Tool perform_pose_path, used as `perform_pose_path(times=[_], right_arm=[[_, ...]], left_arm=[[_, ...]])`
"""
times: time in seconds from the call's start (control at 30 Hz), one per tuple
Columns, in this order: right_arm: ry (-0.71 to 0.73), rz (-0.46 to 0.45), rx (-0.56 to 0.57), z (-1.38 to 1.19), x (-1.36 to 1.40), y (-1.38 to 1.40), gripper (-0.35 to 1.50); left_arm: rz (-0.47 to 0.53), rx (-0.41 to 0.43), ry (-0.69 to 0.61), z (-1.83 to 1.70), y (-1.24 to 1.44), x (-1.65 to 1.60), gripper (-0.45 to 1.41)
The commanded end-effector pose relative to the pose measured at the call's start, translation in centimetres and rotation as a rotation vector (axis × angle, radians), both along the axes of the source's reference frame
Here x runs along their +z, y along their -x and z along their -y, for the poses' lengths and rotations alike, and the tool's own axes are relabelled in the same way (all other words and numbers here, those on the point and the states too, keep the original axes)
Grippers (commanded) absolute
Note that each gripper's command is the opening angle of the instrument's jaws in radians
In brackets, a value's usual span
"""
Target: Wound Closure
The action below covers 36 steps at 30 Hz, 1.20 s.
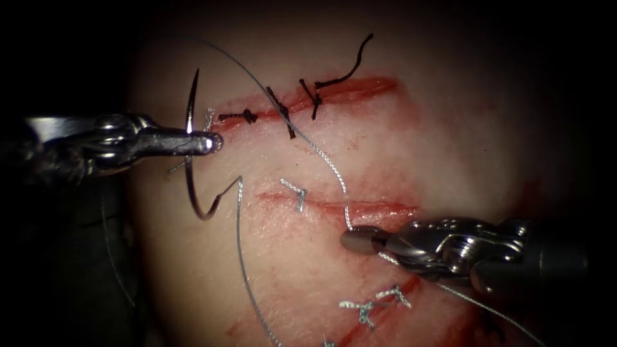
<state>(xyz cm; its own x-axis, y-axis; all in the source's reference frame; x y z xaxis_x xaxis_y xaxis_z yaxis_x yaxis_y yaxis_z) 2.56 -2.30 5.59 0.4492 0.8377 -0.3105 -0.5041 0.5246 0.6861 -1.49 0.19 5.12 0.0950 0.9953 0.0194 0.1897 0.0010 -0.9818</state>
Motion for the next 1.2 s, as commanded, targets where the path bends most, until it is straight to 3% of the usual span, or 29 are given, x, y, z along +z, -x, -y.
perform_pose_path(times=[0.03,0.17,0.3,0.6,0.87,1.03,1.07,1.13,1.17,1.2], right_arm=[[-0.003,-0.009,-0.004,-0.01,-0.04,0.01,-0.35],[0.002,-0.005,-0.002,-0.07,-0.21,0.31,-0.35],[-0.01,0.057,-0.014,-0.2,-0.35,0.83,-0.35],[-0.06,0.227,-0.032,-0.37,-0.16,2.19,-0.35],[-0.009,0.508,-0.061,-0.58,0.0,3.41,-0.35],[0.023,0.57,-0.075,-0.64,0.07,3.75,-0.35],[0.031,0.573,-0.071,-0.65,0.08,3.75,-0.18],[0.08,0.569,-0.057,-0.67,0.08,3.69,0.84],[0.116,0.559,-0.082,-0.68,0.06,3.65,1.23],[0.151,0.535,-0.116,-0.71,0.02,3.59,1.33]], left_arm=[[0.002,0.001,0.0,0.01,0.05,0.04,-0.45],[0.003,0.002,-0.001,0.01,0.05,0.03,-0.45],[0.003,0.003,-0.001,0.01,0.05,0.03,-0.45],[0.017,0.026,-0.013,0.0,0.03,0.01,-0.45],[0.024,0.037,-0.012,0.0,0.03,0.01,-0.45],[0.026,0.042,-0.012,0.0,0.03,0.02,-0.45],[0.027,0.043,-0.012,0.0,0.04,0.02,-0.45],[0.027,0.043,-0.012,0.0,0.04,0.02,-0.45],[0.027,0.044,-0.012,0.0,0.04,0.02,-0.45],[0.027,0.044,-0.012,0.0,0.04,0.02,-0.45]])
